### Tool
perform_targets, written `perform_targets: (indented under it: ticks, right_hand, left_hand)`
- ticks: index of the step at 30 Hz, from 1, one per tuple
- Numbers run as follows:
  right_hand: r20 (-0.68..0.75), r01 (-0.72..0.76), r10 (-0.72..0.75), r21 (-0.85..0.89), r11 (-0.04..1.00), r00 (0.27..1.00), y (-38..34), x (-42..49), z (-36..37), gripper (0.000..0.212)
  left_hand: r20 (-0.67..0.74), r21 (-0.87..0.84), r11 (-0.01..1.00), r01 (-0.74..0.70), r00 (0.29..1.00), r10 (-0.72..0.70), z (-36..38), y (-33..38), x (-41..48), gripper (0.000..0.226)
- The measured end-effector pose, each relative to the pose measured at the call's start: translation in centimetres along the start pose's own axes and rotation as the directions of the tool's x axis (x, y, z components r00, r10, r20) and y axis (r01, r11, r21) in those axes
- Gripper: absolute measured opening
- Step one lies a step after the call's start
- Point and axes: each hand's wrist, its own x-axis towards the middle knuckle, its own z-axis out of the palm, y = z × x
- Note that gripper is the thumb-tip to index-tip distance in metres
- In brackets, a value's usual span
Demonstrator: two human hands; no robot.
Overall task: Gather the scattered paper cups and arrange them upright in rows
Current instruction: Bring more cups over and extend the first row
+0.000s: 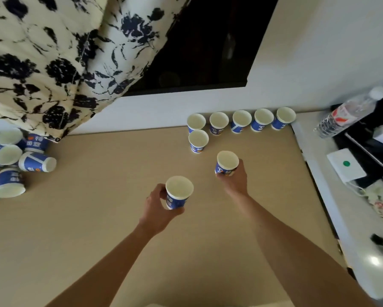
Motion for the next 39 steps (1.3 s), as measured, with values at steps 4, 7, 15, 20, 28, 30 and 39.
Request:
perform_targets:
  ticks: [4,7,15,20,28,30,39]
  right_hand:
    - [-0.004,0.03,-0.03,-0.025,0.999,1.0,-0.3,4.6,0.2,0.056]
    - [0.024,0.056,-0.055,-0.034,0.998,0.998,-0.2,7.0,0.6,0.055]
    - [0.038,0.137,-0.137,0.007,0.991,0.99,0.2,10.1,1.6,0.054]
    - [0.033,0.176,-0.177,0.025,0.984,0.984,0.0,10.8,1.8,0.056]
    - [0.056,0.187,-0.185,-0.028,0.982,0.981,0.3,12.0,2.5,0.057]
    - [0.047,0.199,-0.197,-0.038,0.979,0.979,0.5,12.0,2.7,0.057]
    - [0.054,0.209,-0.207,-0.031,0.978,0.977,1.6,11.1,2.1,0.069]
  left_hand:
    - [-0.029,0.036,0.999,0.022,0.999,-0.021,1.3,1.0,0.9,0.062]
    - [-0.052,0.029,0.999,0.042,0.998,-0.041,2.2,1.6,1.2,0.062]
    - [-0.077,0.022,0.999,0.049,0.996,-0.047,4.1,2.7,1.6,0.061]
    - [-0.058,0.038,0.998,0.054,0.997,-0.052,4.7,3.1,2.0,0.063]
    - [-0.053,0.059,0.997,0.04,0.998,-0.037,5.0,3.6,2.4,0.063]
    - [-0.053,0.062,0.997,0.04,0.998,-0.037,5.0,3.7,2.5,0.062]
    - [-0.059,0.04,0.999,0.021,0.998,-0.019,4.9,4.2,2.8,0.061]
